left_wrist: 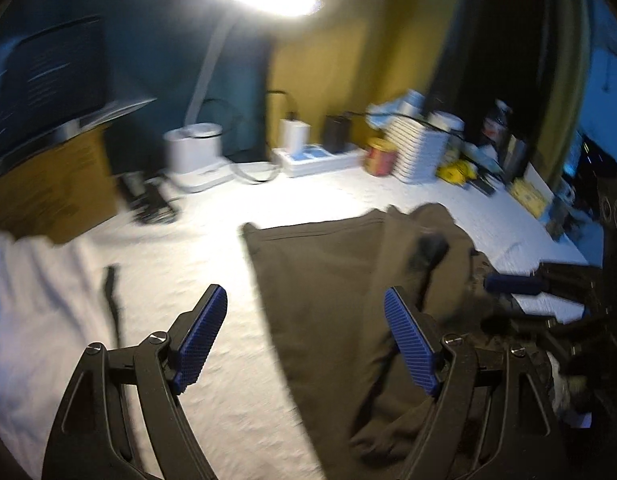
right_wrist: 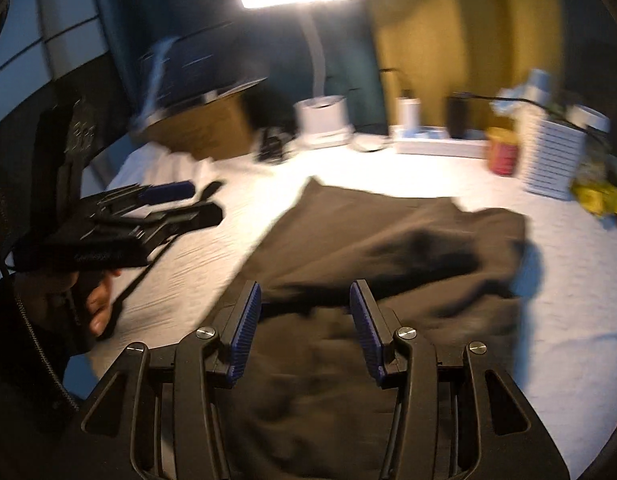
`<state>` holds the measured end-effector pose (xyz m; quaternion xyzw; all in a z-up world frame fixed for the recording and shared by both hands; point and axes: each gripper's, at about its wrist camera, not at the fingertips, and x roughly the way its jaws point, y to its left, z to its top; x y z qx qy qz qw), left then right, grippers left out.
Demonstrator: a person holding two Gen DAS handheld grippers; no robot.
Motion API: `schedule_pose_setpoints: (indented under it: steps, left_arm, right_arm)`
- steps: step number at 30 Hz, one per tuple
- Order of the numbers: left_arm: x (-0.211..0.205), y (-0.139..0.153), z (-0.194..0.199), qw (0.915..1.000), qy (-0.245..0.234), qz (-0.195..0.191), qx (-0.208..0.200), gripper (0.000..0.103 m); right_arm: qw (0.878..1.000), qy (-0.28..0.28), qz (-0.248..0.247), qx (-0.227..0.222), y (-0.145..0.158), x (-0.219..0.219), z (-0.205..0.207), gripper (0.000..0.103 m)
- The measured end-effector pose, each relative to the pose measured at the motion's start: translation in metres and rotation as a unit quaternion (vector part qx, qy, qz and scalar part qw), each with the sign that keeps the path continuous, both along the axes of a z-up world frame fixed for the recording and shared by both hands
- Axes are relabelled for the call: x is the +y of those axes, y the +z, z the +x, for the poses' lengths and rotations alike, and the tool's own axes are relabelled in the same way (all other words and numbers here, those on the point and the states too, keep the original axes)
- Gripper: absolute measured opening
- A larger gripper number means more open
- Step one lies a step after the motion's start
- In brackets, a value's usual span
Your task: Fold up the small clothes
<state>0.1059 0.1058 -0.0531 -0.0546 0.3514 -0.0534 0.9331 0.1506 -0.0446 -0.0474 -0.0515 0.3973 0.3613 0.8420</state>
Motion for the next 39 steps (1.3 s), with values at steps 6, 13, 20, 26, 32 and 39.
schedule_pose_setpoints:
  steps: [6, 13, 20, 26, 32, 39]
  left_arm:
    - [-0.054, -0.008, 0.041, 0.9970, -0.062, 0.037, 0.029, 0.080]
    - [-0.107, -0.025, 0.078, 0.9811, -0.140, 0.114, 0.068, 0.081]
    - [-0.140, -0.061, 0.098, 0.9531, -0.164, 0.241, 0.079, 0.081]
    - [-0.103, -0.063, 0.112, 0.9582, -0.091, 0.264, 0.064, 0.081]
    - [-0.055, -0.054, 0.106, 0.9635, 0.009, 0.266, 0.033, 0.080]
    - [-0.010, -0.060, 0.111, 0.9959, 0.003, 0.049, 0.077, 0.080]
  right_arm:
    - [0.997, -0.075, -0.003, -0.002, -0.010, -0.059, 0.031, 0.049]
    - [0.990, -0.139, -0.007, 0.000, -0.025, -0.111, 0.062, 0.049]
    - [0.985, -0.173, -0.002, 0.012, -0.042, -0.141, 0.085, 0.049]
    - [0.985, -0.169, -0.016, 0.019, -0.053, -0.139, 0.101, 0.049]
    - [0.985, -0.166, -0.036, 0.018, -0.059, -0.126, 0.126, 0.049]
    - [0.987, -0.154, -0.025, 0.032, -0.064, -0.104, 0.153, 0.049]
